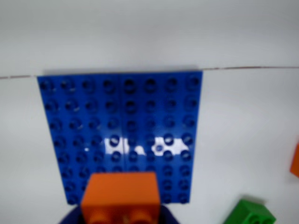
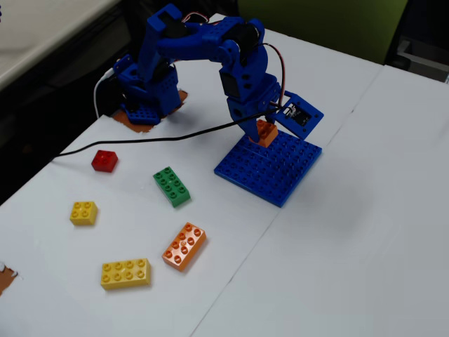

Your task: Pick up the 2x2 orange block and go up the 8x8 blue block.

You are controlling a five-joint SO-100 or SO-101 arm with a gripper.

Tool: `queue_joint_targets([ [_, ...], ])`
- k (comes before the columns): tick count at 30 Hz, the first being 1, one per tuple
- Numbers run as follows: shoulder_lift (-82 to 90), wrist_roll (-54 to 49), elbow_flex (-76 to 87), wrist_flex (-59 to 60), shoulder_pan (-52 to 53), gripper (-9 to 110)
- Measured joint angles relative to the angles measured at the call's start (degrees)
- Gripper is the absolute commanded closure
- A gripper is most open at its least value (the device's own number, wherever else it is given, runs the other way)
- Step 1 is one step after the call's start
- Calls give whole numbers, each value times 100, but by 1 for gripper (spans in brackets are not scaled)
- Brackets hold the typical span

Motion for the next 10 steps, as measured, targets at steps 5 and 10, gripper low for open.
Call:
queue_joint_targets([
  [5,-53,-18,0,0,0,102],
  [10,-70,-35,0,0,0,102],
])
